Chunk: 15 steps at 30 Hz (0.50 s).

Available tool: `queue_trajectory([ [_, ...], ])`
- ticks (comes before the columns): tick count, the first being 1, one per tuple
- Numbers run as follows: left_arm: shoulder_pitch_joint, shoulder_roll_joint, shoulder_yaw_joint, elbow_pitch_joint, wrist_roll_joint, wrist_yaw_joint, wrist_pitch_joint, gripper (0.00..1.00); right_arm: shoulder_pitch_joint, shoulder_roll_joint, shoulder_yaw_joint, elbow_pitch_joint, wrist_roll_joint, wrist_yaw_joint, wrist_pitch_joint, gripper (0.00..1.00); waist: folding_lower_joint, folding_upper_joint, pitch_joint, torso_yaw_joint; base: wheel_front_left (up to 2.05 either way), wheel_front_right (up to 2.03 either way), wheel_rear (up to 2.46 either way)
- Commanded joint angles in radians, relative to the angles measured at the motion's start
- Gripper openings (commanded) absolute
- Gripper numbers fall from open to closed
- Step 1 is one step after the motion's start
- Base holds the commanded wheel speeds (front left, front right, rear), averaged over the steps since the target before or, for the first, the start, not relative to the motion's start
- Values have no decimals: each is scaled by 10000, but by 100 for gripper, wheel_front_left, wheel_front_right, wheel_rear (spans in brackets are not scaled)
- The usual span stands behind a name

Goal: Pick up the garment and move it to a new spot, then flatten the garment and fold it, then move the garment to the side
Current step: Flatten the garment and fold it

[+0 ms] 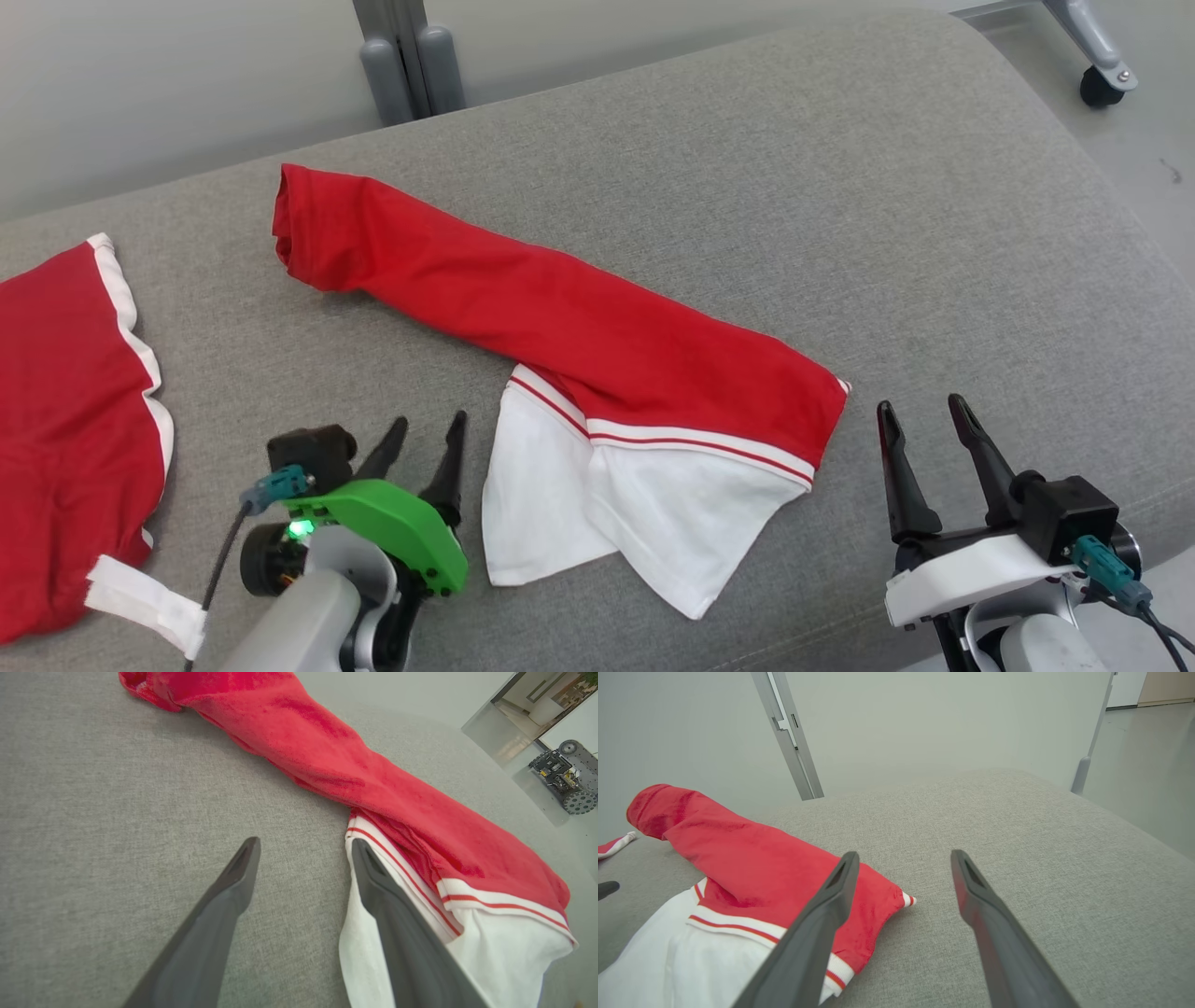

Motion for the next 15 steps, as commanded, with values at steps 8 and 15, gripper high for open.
queue_trajectory([
  [8,740,-373,-909,-344,-352,-273,1521,100,-31,-11,122,-19,-110,-10,-35,100,0,0,88,-88,0,0,0],
  [15,1094,-455,-1133,-809,-905,-750,2182,0,89,-10,104,31,-79,-10,-35,100,0,0,81,-249,0,0,0],
])
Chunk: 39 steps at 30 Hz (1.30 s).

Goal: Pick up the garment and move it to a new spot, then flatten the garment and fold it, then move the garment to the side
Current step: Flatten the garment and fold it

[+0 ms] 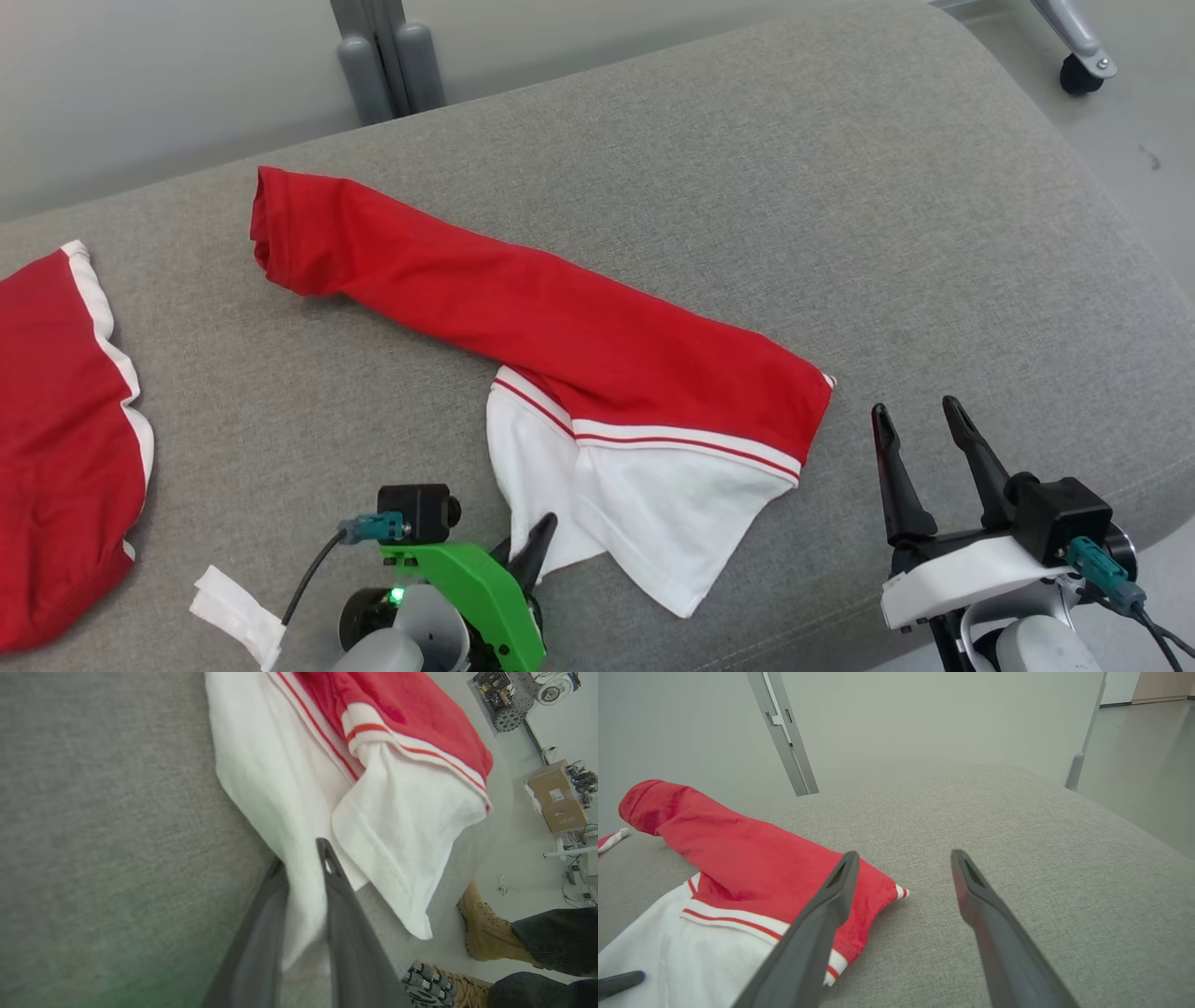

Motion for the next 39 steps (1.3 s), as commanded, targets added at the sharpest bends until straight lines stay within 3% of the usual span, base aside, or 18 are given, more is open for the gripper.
queue_trajectory([
  [1,182,-84,174,-244,-326,-132,1,0,100,-10,-10,15,-31,-10,-35,100,0,0,-26,-19,0,0,0],
  [5,192,-255,821,-1468,-1238,-474,-124,0,166,-10,-16,43,-50,-10,-33,100,0,0,-120,-40,0,0,0],
  [9,171,-307,1649,-3379,-2049,-379,-319,0,261,-10,-94,53,-89,-10,-35,100,0,0,-300,26,0,0,0],
  [15,-138,141,2729,-6593,-2547,342,-198,0,400,-11,-160,29,-151,-12,-35,100,0,0,-549,223,0,0,0],
  [21,-618,449,3478,-8775,-2634,1204,51,0,385,-10,-166,8,-129,-10,-35,100,0,0,-698,353,0,0,0],
  [28,-1223,182,3790,-9316,-2494,1940,-11,0,325,-10,-69,54,59,-10,-35,100,0,0,-717,321,0,0,0],
  [39,-2963,-663,4780,-8226,-1793,2557,-1283,0,190,-10,-149,37,109,-10,-35,100,0,0,-509,49,0,0,0],
])
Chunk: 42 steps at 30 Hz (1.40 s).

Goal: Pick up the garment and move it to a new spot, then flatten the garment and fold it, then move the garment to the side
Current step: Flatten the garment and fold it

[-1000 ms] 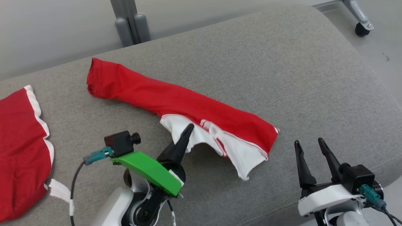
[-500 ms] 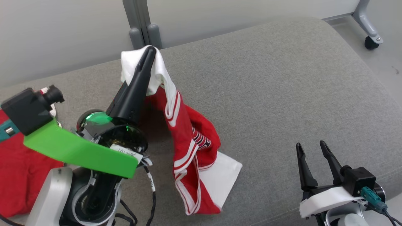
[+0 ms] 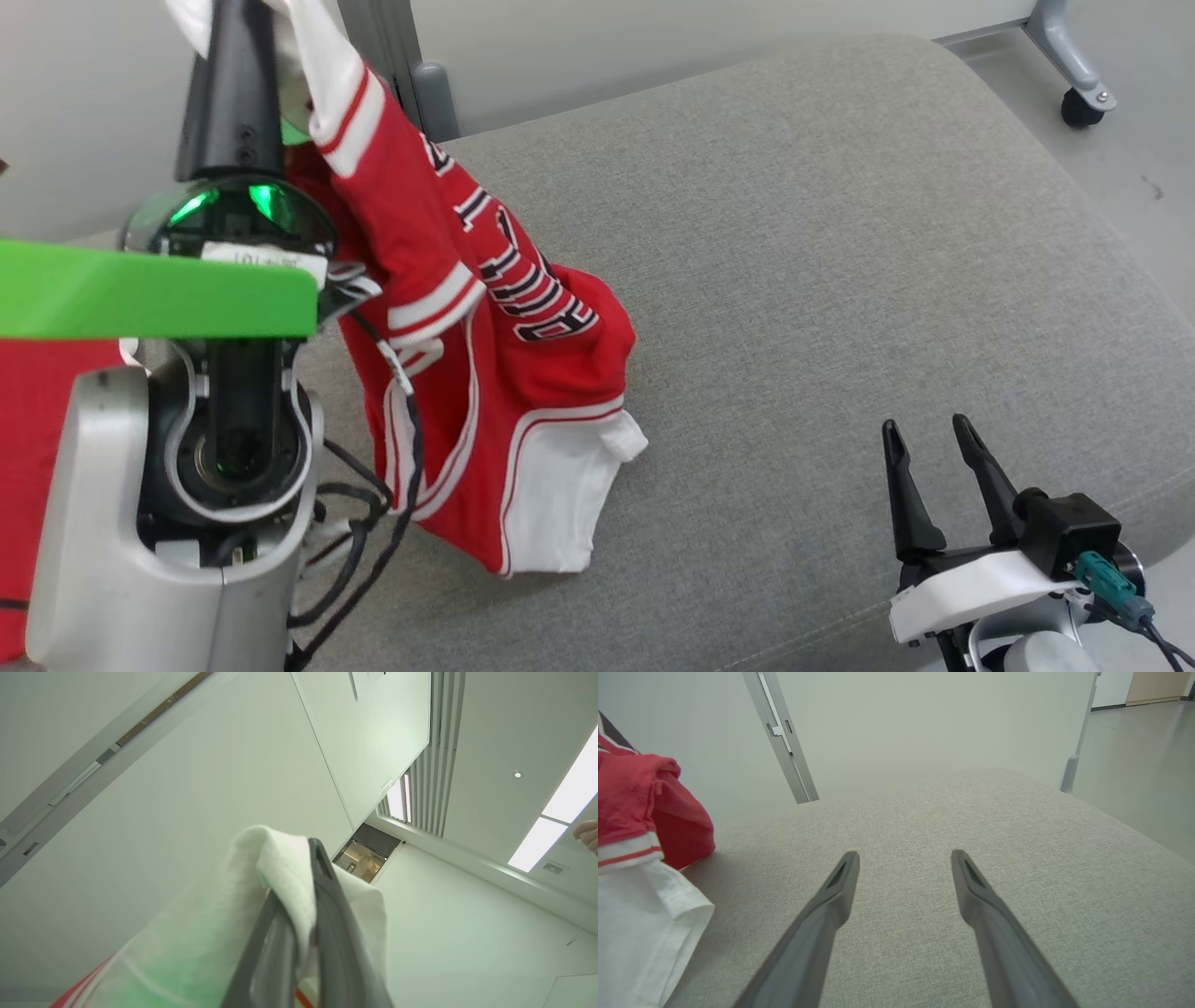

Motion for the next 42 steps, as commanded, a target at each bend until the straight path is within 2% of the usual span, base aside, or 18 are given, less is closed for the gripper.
queue_trajectory([
  [1,-304,44,174,231,334,87,-230,0,-110,-10,-10,-16,3,-10,-35,100,0,0,58,-55,0,0,0],
  [10,-1731,-527,1018,2373,1424,596,-1832,0,-216,-10,-1,-33,69,-10,-35,100,0,0,287,-110,0,0,0],
  [17,-2751,-950,1784,3661,2028,787,-2141,0,-394,-11,183,49,130,-10,-35,100,0,0,418,-148,0,0,0],
  [20,-2853,-980,1713,3811,1887,1025,-2124,0,-519,-13,298,77,150,-10,-35,100,0,0,484,-229,0,0,0],
  [24,-2555,-985,768,4048,1325,1287,-2126,0,-638,-10,413,92,156,-10,-35,100,0,0,613,-327,0,0,0],
  [31,-1989,-965,-1463,3981,-25,1401,-2126,0,-813,-11,563,113,111,-10,-35,100,0,0,979,-471,0,0,0],
  [36,-1628,-970,-3143,3802,-1023,1347,-2129,0,-1007,-10,712,126,159,-10,-35,100,0,0,1251,-580,0,0,0],
  [38,-1390,-966,-3845,3798,-1807,1242,-2127,0,-1059,-10,812,146,199,-10,-35,100,0,0,1333,-650,0,0,0],
  [39,-1359,-967,-4153,3826,-2130,1180,-2129,2,-1111,-10,887,164,227,-10,-35,100,0,0,1378,-710,0,0,0],
  [40,-1454,-969,-4415,3835,-2234,1053,-2132,13,-1159,-10,966,171,262,-10,-35,100,0,0,1422,-764,0,0,0],
  [41,-1599,-1000,-4924,3872,-2364,883,-2129,31,-1222,-8,1049,189,305,-10,-35,100,0,0,1469,-837,0,0,0],
  [42,-1641,-1003,-5427,3983,-2570,780,-2126,55,-1246,-11,1107,205,342,-10,-35,100,0,0,1483,-872,0,0,0],
])
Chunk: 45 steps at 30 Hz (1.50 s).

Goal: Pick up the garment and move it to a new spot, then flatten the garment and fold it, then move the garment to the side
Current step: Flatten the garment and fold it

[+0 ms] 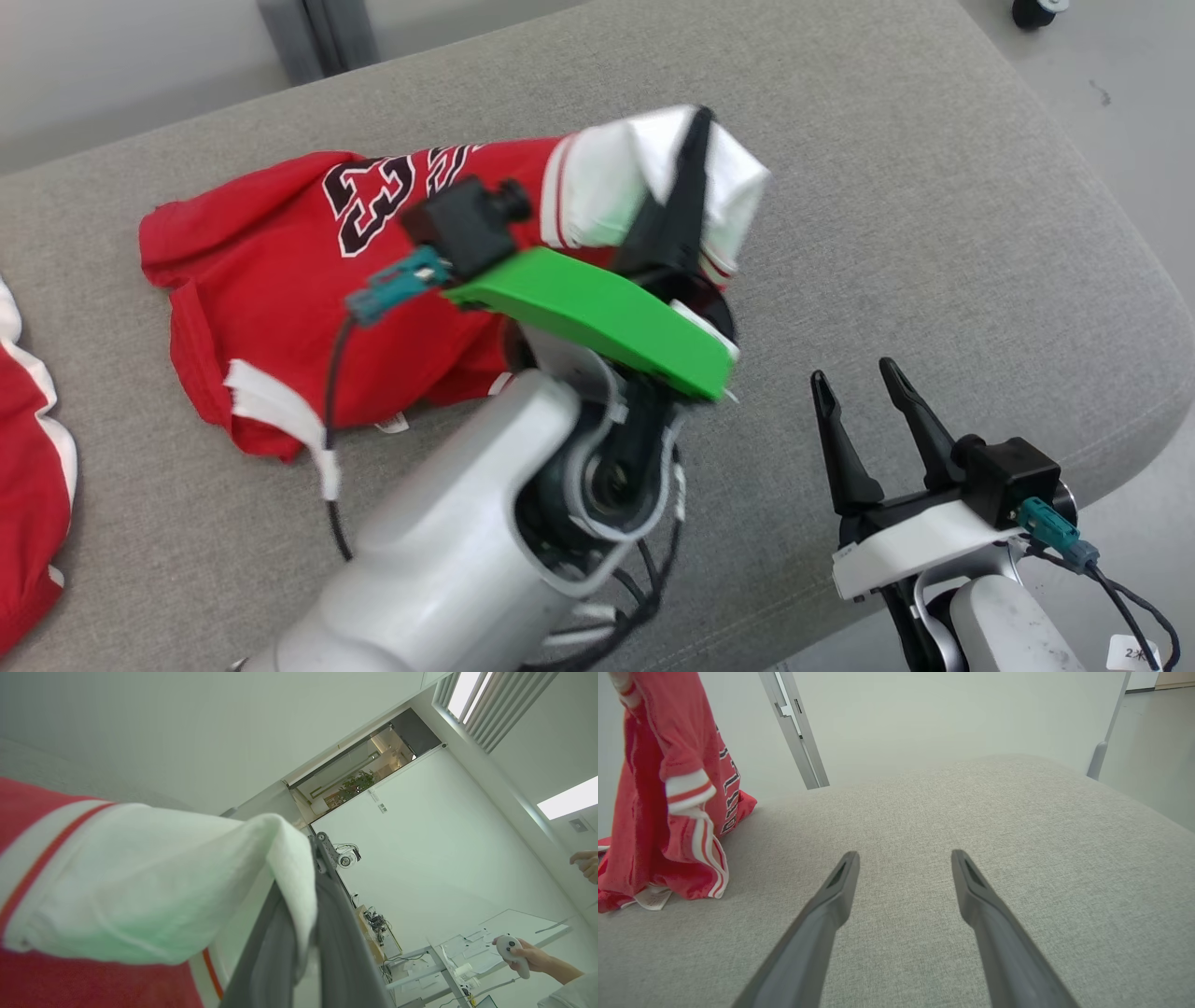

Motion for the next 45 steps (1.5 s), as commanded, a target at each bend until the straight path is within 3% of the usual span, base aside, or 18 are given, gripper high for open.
queue_trajectory([
  [1,-181,-9,-724,154,-417,-205,10,100,-127,-16,66,31,131,-12,-35,100,0,0,104,-165,0,0,0],
  [5,-762,34,-2101,687,-833,-539,6,100,-233,-7,171,17,221,-10,-35,100,0,0,173,-252,0,0,0],
  [12,-1072,15,-2292,1431,-722,-694,7,100,-15,-11,-57,-12,180,-10,-35,100,0,0,139,-110,0,0,0],
  [18,-1025,16,-2511,2345,947,-1037,8,100,107,-11,-303,-5,54,-10,-35,100,0,0,-97,132,0,0,0],
  [24,445,372,-1032,3403,4152,-1245,8,100,506,-8,-712,-100,-179,-11,-35,100,0,0,-507,583,0,0,0],
  [32,3366,1360,1653,3034,6729,-1465,7,100,882,-11,-960,-140,-508,-11,-35,100,0,0,-896,1126,0,0,0],
  [35,4283,1584,2461,2945,7574,-1474,7,100,918,-13,-965,-183,-569,-11,-34,100,0,0,-939,1276,0,0,0],
  [39,5079,1531,3212,3545,8384,-1859,6,100,935,-15,-881,-206,-661,-11,-34,100,0,0,-863,1466,0,0,0],
  [45,4633,1218,3633,4944,8850,-2328,6,100,592,-13,-751,-242,-711,-11,-34,100,0,0,-554,1406,0,0,0],
])
